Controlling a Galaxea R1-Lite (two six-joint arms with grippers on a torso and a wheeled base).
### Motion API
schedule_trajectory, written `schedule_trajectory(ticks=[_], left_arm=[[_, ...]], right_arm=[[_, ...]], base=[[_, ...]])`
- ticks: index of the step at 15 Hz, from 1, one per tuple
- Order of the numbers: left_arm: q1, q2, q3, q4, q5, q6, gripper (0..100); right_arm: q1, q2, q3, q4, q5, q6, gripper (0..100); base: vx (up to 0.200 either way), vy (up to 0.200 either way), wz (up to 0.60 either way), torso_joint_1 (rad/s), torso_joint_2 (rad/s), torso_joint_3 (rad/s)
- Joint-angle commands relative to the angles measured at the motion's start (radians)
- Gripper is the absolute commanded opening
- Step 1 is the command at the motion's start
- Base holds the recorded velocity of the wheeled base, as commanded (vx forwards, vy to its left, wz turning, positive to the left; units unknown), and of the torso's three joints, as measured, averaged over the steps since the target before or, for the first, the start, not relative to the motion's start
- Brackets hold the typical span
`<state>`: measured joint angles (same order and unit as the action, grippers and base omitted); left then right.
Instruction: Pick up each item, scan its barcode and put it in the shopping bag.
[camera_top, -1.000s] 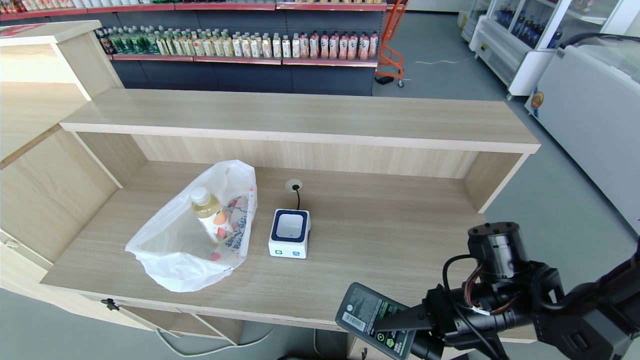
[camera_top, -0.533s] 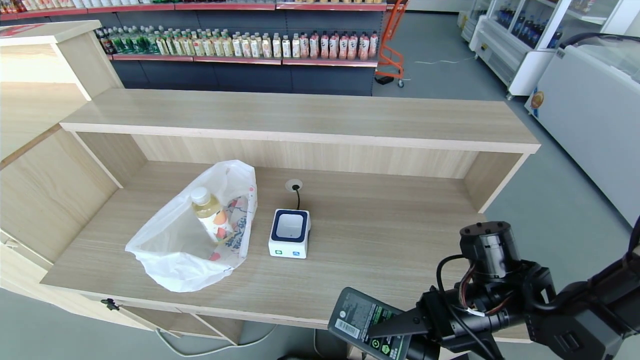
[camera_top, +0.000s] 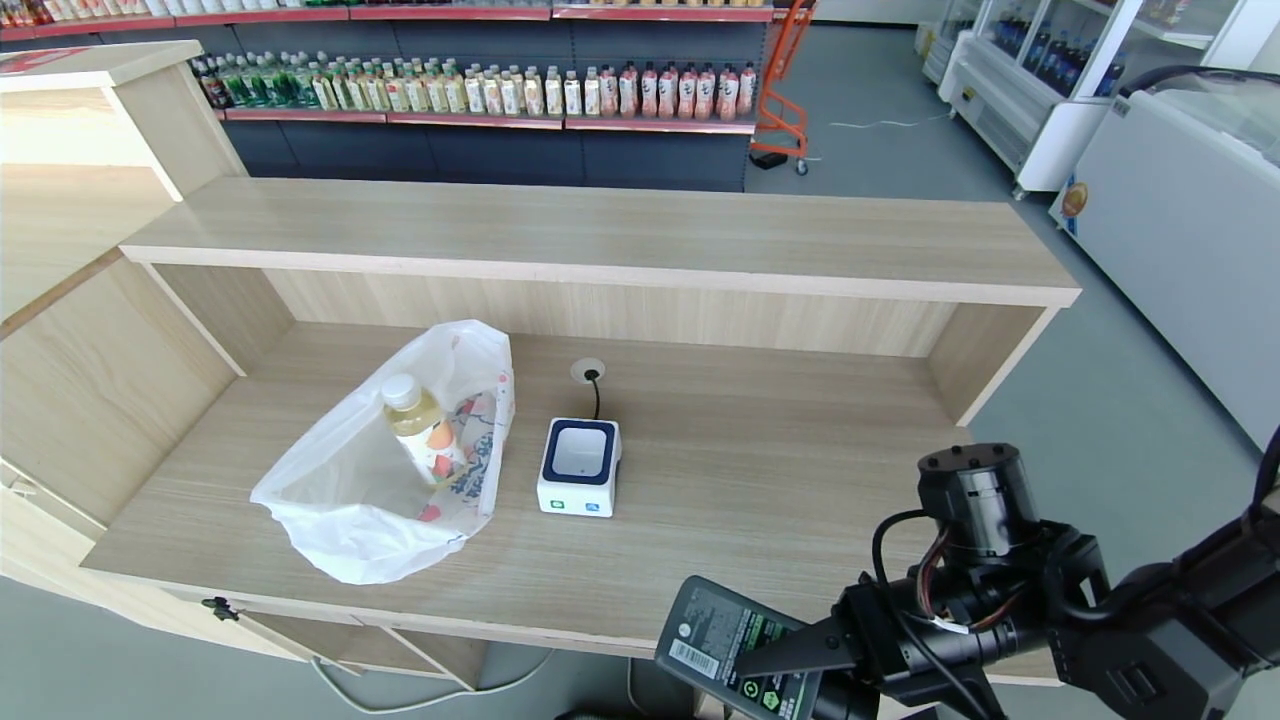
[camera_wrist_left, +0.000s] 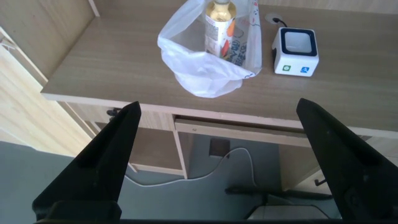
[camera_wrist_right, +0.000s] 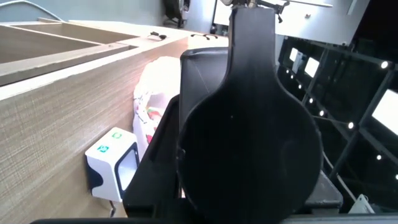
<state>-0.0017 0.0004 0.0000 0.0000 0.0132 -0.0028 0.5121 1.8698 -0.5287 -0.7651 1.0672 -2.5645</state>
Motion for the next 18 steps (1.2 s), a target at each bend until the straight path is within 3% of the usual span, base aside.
schedule_trajectory(ticks=[1,9,10,12,13,15,16,17,18], left_arm=[[0.000,0.000,0.000,0.000,0.001,0.000,100],[0.000,0.000,0.000,0.000,0.001,0.000,100],[0.000,0.000,0.000,0.000,0.001,0.000,100],[0.000,0.000,0.000,0.000,0.001,0.000,100],[0.000,0.000,0.000,0.000,0.001,0.000,100],[0.000,0.000,0.000,0.000,0.001,0.000,100],[0.000,0.000,0.000,0.000,0.001,0.000,100],[0.000,0.000,0.000,0.000,0.001,0.000,100],[0.000,0.000,0.000,0.000,0.001,0.000,100]], right_arm=[[0.000,-0.003,0.001,0.000,0.000,0.000,0],[-0.001,0.000,-0.008,0.007,-0.001,0.007,0],[-0.004,-0.027,-0.008,0.010,-0.003,0.072,0],[0.020,-0.136,-0.060,0.033,-0.024,0.411,0],[0.017,-0.207,-0.120,0.024,-0.089,0.578,0],[-0.138,-0.345,-0.108,0.075,-0.171,0.911,0],[-0.149,-0.371,-0.106,0.079,-0.173,1.007,0],[-0.208,-0.426,-0.099,0.075,-0.176,1.323,0],[-0.265,-0.471,-0.082,0.082,-0.187,1.518,0]], base=[[0.000,0.000,0.00,0.000,0.00,0.000],[0.000,0.000,0.00,0.000,0.00,0.000],[0.000,0.000,0.00,0.000,0.00,0.000],[0.000,0.000,0.00,0.000,0.00,0.000],[0.000,0.000,0.00,0.000,0.00,0.000],[0.000,0.000,0.00,0.000,0.00,0.000],[0.000,0.000,0.00,0.000,0.00,0.000],[0.000,0.000,0.00,0.000,0.00,0.000],[0.000,0.000,0.00,0.000,0.00,0.000]])
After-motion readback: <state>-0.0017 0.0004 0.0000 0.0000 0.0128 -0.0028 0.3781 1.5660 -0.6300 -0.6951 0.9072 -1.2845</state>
